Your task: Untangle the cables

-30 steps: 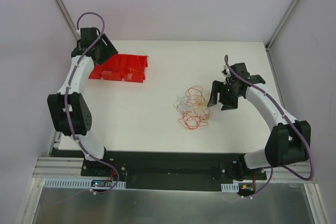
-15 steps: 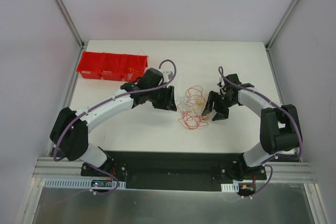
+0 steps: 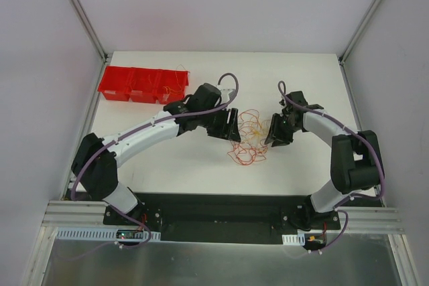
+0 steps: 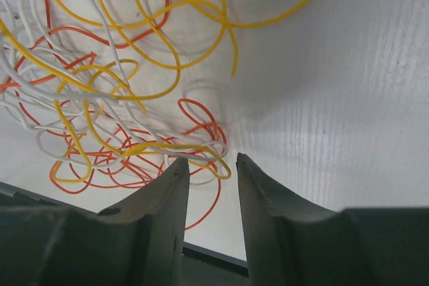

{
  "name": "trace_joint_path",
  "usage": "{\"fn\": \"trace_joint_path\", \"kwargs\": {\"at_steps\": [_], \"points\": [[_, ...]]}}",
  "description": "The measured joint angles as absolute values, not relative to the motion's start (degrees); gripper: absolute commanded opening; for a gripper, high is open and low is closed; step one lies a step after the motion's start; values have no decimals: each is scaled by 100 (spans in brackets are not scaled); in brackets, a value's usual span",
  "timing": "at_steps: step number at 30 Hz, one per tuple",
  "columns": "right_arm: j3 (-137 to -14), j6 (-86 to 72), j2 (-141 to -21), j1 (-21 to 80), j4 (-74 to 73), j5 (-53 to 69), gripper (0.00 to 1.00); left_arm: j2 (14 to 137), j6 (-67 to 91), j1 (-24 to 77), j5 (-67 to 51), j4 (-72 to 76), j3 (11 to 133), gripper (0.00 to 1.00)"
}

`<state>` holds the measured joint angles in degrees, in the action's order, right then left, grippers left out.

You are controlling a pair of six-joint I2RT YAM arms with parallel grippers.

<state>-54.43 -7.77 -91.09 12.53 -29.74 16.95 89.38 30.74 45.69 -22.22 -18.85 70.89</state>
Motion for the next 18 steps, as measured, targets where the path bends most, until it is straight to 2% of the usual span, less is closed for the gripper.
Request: {"fn": "trace_joint_path", "kwargs": {"at_steps": [3,7,13,18], "points": [[-5496,-738,-9212,1271,-2875,1693,15,8788,3079,4571,-2128,-1909,7061,53],[-5548,-683,-9275,1330,-2871,1684,0,8545,3072,4571,-1964,-1973,7032,53],[-5551,-635,-9032,1584,-2985,1693,0,8460,3041,4571,-1896,-1977,7032,53],[-5649,-648,-8162,1898,-3271,1846,0,8444,2985,4569,-1916,-1857,7032,54]]}}
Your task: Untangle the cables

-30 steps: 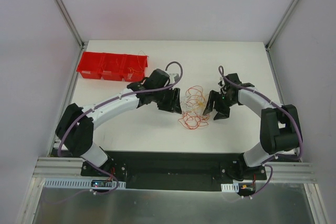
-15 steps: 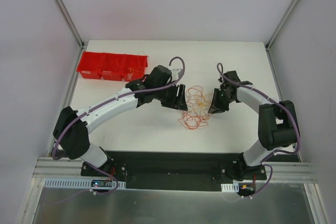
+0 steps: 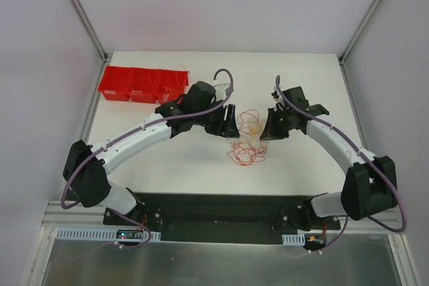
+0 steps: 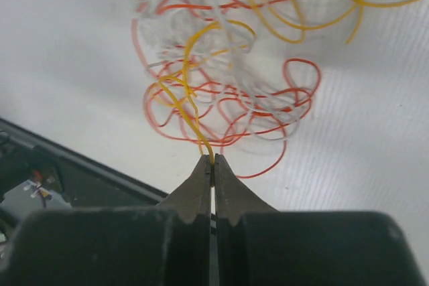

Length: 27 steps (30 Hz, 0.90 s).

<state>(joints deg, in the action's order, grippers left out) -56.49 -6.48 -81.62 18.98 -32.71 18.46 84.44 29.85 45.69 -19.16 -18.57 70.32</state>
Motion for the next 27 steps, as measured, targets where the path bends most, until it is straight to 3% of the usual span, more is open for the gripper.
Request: {"fn": "trace_joint_path", "kwargs": {"at_steps": [6,10,20,27], "points": [[-6348,-827,-7352,2005,-3680,2281,0,8138,2867,4569,-2355,-1072,6945,68],[-7258,-923,-7258,2027,-4069,2445,0,7865,2825,4571,-2886,-231,6890,70],[-8582,-1448,-6991,2093,-4335,2978,0,7983,2703,4569,-3376,237,7616,56],[-9273,-1791,-6825,2132,-4265,3052,0,7940,2593,4528,-3428,307,8053,71]]}}
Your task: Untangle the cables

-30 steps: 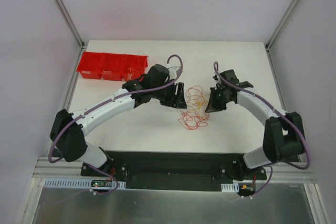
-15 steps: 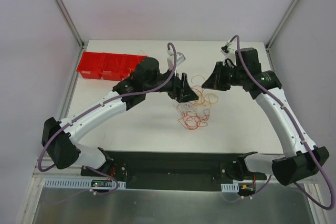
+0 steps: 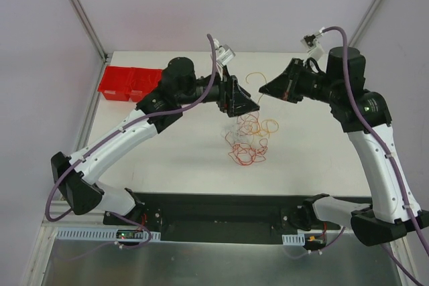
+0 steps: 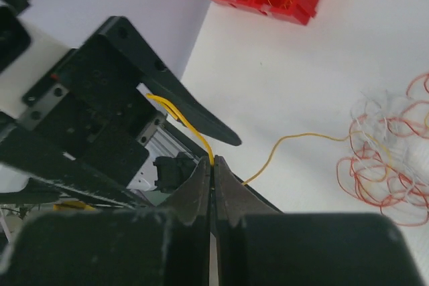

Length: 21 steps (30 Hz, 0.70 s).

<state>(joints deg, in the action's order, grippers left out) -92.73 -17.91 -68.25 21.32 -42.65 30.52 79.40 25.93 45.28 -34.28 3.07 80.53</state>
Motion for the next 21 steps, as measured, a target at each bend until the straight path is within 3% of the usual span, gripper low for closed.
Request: {"fn": "trace_joint_path", "kwargs": {"at_steps": [4,11,17,19,21], "points": [[-9518,-2206,-6683,2132,-3828,3197,0,7961,2596,4491,-3452,322,8283,72],[-9594,-2891,-6512,2132,-3096,3350,0,8429,2969,4491,-4010,803,9227,54],[-9618,-3210,-6508,2132,-2884,3328,0,8757,3511,4491,-4571,1212,9258,20],[-9618,-3251,-6508,2132,-2867,3315,1,8849,3583,4491,-4683,1210,9258,0],[-9618,-3251,-6508,2132,-2864,3282,16,8886,3621,4491,-4775,1177,9262,0]]}}
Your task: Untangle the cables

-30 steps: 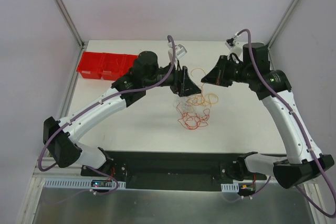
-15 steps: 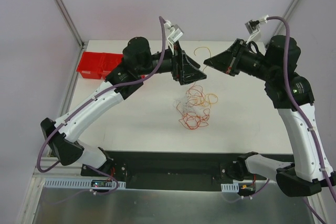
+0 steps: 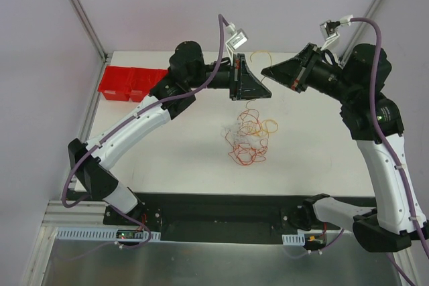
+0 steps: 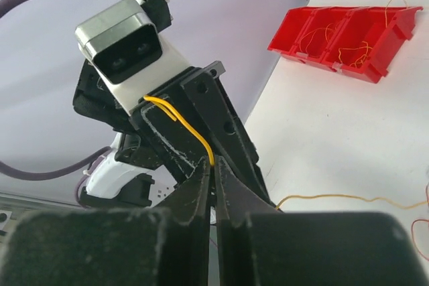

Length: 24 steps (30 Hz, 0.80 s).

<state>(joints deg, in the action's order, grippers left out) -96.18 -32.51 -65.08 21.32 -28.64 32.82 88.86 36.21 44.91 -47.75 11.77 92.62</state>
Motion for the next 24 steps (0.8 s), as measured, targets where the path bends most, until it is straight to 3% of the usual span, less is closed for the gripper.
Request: {"fn": "trace_joint_path", "kwargs": {"at_steps": [2,4,9,17,24], "points": [[-9618,-3225,-6508,2132,-2873,3249,44,8886,3605,4491,-4783,1111,9301,0],[-9605,-3129,-6493,2130,-2869,3221,61,8886,3599,4491,-4742,1052,9397,0],[-9065,-2786,-6167,2062,-2814,3124,80,8871,3601,4486,-4427,884,9717,0],[-7164,-1846,-5179,2032,-2672,2637,83,8750,3844,4217,-3699,388,10151,0],[-6709,-928,-5688,2768,-2397,2458,81,8726,4449,3988,-3697,364,10595,0]]}}
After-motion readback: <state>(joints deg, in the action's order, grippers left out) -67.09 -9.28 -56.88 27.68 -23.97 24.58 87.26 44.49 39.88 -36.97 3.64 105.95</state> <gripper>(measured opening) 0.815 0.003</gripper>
